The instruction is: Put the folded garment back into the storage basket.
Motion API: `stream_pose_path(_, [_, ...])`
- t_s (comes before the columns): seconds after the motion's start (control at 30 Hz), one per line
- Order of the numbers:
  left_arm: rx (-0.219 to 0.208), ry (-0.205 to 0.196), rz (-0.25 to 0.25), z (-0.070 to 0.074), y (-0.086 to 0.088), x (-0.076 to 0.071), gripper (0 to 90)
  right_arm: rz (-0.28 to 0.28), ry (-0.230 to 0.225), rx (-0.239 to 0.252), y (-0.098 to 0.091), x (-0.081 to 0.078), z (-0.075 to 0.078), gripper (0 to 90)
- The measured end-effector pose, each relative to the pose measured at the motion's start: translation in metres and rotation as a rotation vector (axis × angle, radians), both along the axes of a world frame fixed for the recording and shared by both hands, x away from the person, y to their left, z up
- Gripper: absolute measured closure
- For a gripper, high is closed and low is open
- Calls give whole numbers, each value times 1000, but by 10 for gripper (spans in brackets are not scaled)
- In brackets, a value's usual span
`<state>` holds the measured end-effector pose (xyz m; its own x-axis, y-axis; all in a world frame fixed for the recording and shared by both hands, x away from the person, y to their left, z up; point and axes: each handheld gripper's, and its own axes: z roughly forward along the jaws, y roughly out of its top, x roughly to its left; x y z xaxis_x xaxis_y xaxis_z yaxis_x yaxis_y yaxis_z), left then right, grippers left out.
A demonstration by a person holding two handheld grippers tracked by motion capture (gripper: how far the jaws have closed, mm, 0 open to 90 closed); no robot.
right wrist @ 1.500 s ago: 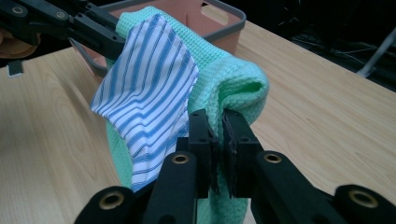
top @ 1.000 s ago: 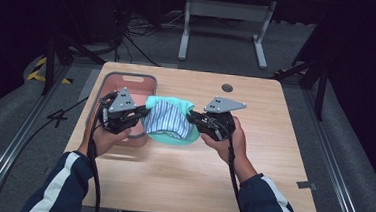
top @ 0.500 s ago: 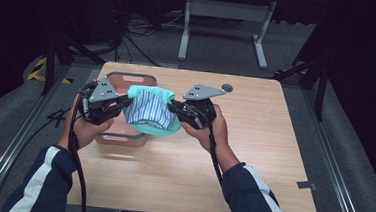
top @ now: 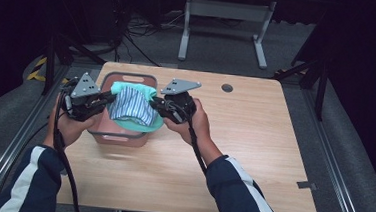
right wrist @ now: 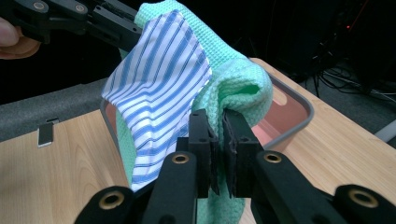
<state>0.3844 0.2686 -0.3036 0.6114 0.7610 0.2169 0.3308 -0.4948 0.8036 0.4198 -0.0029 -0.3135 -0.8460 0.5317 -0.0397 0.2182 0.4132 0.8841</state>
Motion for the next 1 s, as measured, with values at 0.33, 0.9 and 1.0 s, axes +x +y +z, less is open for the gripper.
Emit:
stream_pose_path(0.33, [8, 19, 43, -7, 22, 3, 841, 21, 24, -17, 30, 11, -11, 829])
stream_pose_path(0.9, [30, 58, 107, -36, 40, 13, 841, 45, 73, -69, 68, 22, -39, 828])
stream_pose_path(1.0, [23, 73, 113, -42, 40, 16, 841, 41, 79, -78, 69, 24, -44, 827])
